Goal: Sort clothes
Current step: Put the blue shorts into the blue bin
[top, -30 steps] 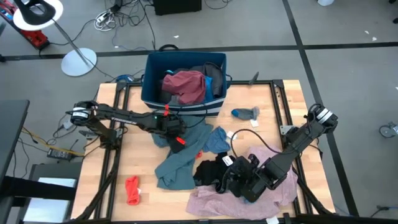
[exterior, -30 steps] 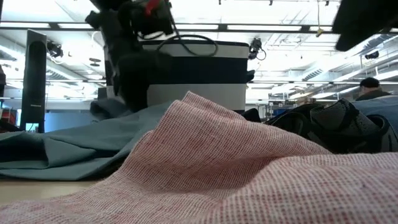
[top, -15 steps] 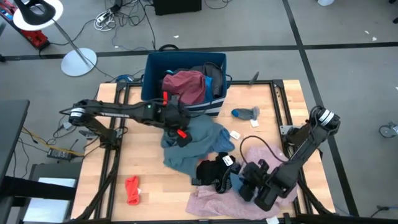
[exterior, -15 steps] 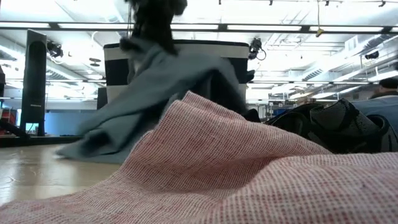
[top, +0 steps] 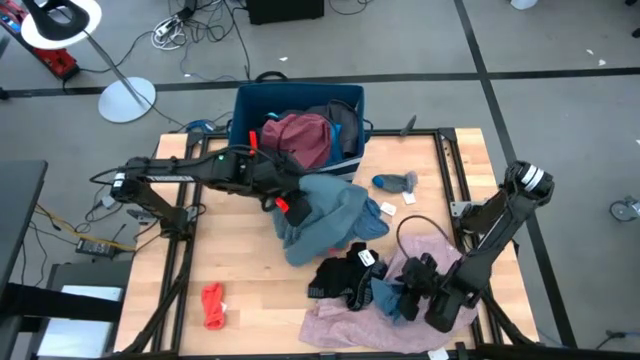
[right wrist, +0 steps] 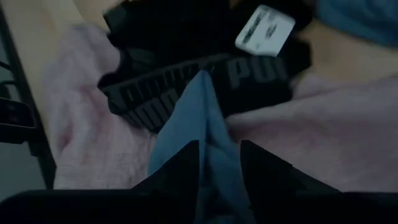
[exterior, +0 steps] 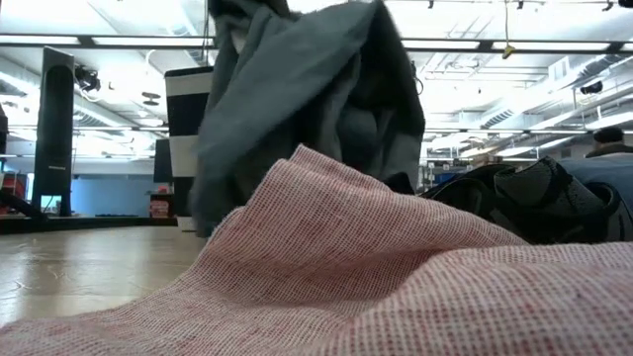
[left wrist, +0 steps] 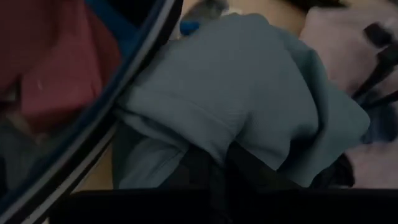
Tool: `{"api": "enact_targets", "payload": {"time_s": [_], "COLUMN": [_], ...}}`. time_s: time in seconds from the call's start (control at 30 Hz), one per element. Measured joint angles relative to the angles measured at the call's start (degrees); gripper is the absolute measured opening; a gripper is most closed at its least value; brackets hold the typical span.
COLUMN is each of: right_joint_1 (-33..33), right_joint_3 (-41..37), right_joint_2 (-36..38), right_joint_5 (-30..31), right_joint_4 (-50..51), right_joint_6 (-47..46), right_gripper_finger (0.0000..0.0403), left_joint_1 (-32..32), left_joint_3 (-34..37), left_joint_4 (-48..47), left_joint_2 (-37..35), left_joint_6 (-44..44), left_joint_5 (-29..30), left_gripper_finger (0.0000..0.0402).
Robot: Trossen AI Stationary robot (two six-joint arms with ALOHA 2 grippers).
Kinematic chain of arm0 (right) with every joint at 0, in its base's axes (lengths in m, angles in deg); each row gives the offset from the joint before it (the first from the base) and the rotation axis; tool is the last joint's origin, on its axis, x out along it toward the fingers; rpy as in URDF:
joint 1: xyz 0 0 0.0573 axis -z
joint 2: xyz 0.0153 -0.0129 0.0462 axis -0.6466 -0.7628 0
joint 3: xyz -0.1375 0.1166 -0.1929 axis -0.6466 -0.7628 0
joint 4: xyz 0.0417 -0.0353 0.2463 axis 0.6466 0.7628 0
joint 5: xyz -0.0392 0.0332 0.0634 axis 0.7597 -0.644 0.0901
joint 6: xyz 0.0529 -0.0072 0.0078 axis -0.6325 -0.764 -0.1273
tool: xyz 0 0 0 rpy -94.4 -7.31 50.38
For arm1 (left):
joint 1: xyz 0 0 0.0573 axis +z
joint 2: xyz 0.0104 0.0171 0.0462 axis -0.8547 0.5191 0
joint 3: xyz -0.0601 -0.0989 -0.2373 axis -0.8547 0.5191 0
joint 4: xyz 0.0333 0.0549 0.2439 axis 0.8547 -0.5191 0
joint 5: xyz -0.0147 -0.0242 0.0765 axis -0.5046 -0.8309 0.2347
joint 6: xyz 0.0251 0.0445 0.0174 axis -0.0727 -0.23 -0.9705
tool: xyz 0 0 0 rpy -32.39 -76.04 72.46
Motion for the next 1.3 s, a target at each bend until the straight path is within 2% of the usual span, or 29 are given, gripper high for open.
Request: {"api": "enact_targets", "payload": {"time_s": [0.23, 0.43, 0.83, 1.3], "right_joint_1": [-0.2, -0.2, -0.2, 0.1], "right_joint_3": [-6.1, -10.4, -12.2, -12.2], "right_joint_2": [9.8, 14.3, 14.6, 14.6], "right_joint_5": [1.0, 1.0, 0.6, 3.2], "right_joint_4": [1.1, -0.8, -4.1, -4.6], "right_joint_6": [2.2, 2.3, 3.4, 2.1], "right_gripper_finger": [0.0118, 0.0118, 0.0116, 0.0105], "left_joint_1": [-0.8, -0.9, 2.1, 10.9], "left_joint_3": [-5.4, -8.8, -19.0, -26.9], "left_joint_4": [0.3, 0.8, 2.8, 12.1], "left_joint_2": [0.0, 0.0, 0.0, -0.1], "left_joint_6": [1.6, 2.0, -3.2, -17.5], "left_joint_5": [3.6, 7.2, 18.6, 20.9], "left_gripper_finger": [0.0022, 0.0022, 0.0022, 0.0021]}}
